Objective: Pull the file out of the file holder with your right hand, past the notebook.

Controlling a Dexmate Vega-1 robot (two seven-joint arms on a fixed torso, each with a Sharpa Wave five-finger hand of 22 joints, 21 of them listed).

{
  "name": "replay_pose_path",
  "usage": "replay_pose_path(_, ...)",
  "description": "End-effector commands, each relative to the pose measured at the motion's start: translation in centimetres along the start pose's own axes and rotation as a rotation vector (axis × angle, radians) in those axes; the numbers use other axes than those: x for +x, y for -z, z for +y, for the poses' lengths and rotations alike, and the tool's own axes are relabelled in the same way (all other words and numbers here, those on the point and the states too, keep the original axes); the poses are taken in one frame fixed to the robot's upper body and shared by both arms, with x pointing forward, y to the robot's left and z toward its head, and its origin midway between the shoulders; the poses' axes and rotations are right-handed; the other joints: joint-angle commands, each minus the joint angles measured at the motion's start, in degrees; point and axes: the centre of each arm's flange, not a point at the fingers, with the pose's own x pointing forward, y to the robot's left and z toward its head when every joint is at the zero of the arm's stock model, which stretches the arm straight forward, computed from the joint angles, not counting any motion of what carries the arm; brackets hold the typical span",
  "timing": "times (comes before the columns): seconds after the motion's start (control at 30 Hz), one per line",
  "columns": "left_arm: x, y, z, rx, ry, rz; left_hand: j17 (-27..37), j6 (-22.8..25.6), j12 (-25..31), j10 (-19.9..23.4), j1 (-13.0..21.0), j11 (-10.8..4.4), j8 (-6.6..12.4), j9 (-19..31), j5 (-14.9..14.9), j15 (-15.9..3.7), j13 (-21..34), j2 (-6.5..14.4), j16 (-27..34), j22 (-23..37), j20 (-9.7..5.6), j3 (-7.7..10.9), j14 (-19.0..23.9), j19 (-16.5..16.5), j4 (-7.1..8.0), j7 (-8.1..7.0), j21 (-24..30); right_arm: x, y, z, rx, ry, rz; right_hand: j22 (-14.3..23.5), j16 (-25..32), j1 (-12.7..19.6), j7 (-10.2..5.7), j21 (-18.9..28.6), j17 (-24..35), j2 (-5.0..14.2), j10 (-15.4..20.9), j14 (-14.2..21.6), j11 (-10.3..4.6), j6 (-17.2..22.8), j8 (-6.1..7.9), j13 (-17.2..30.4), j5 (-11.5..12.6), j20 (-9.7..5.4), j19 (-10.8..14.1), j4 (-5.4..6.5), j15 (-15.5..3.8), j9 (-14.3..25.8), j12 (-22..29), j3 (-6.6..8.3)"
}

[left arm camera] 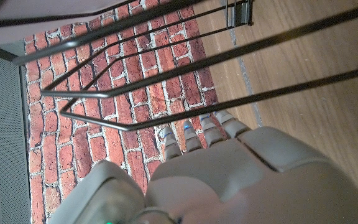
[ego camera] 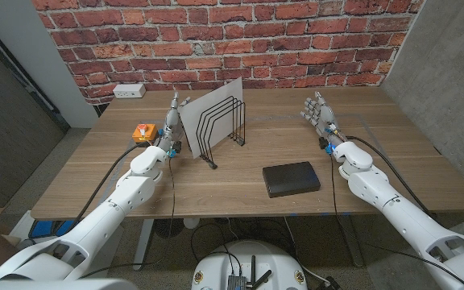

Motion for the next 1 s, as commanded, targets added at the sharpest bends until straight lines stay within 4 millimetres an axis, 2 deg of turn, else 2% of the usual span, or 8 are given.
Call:
replay_pose_path(0.03,0.0,0.0,-0.1,0.0,0.0,0.0,0.1,-0.03,0.42,0.02,-0.17,-0.59,0.37,0.25,0.32,-0.19,0.28,0.66,0.32,0.24,0.07,-0.03,0.58,0.32,0.3,-0.51,0.27,0.7,-1.0,0.1,-0.035,-0.006,-0.004,0.09,0.32,0.34,-0.26,0.31,-0.07,-0.07,0.39,0.47,0.11,0.42,0.34,0.01,0.4,-0.13,0.24,-0.18,-0.24,0.16,0.39,0.57)
replay_pose_path(0.63,0.0,0.1,-0.1,0.0,0.0,0.0,0.1,-0.03,0.39,-0.06,-0.18,-0.38,0.37,0.25,0.32,-0.19,0.27,0.66,0.31,0.24,0.04,-0.03,0.54,0.36,0.28,-0.5,0.29,0.8,-1.4,0.3,-0.072,-0.047,0.01,0.08,0.35,0.38,-0.41,0.29,-0.85,0.02,0.19,0.35,0.1,0.2,0.35,-0.63,0.54,-0.18,-0.1,-0.49,-0.36,0.15,0.44,0.79)
replay_pose_path(1.0,0.0,0.1,-0.1,-0.001,0.0,0.0,0.1,-0.05,0.42,0.01,-0.19,-0.53,0.35,0.25,0.32,-0.22,0.28,0.66,0.31,0.24,0.08,-0.03,0.55,0.34,0.28,-0.5,0.28,0.9,-3.0,0.5,-0.133,-0.071,-0.011,0.07,0.29,1.04,-0.58,0.3,-1.48,0.21,0.03,0.18,0.05,-0.13,0.3,-1.04,0.63,-0.48,-0.25,-1.17,-0.57,0.14,0.45,1.22)
